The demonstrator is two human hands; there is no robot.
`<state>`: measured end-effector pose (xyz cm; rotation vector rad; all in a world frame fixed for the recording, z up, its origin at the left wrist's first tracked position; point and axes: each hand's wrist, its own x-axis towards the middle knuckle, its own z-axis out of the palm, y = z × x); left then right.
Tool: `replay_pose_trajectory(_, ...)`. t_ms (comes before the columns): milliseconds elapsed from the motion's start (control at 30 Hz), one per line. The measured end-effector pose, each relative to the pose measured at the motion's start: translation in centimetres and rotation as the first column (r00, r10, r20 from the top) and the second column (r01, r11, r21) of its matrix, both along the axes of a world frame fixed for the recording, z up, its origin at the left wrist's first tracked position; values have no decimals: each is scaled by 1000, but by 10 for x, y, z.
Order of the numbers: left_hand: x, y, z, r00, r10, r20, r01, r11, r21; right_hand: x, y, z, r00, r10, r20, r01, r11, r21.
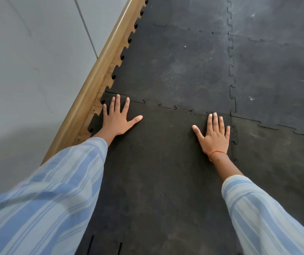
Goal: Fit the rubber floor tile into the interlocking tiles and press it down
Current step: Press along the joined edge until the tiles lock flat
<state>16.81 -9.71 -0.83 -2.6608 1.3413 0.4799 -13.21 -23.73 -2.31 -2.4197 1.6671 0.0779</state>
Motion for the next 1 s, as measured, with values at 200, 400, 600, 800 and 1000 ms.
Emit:
replay_pose_trajectory(200,-2,-2,-10,997,15,81,-8,997,-81,2,1,-8,997,-41,58,48,993,-110)
replay_pose_trajectory(400,4,-7,4,998,2,-68,5,995,96,3,-1,-3,999,-43,3,43,999,15)
replay_pose_trajectory(600,-20,-11,25,989,31,-142,-3,982,189,-17,0,13,999,-33,16,30,988,150)
replay_pose_trajectory(800,-147,41,0,987,-118,-109,115,993,-38,-52,59,-2,976,-208,59,210,977,-28)
replay_pose_trajectory(1000,-178,50,-5,984,-152,-94,149,988,-35,-53,60,1,983,-178,54,180,983,-25)
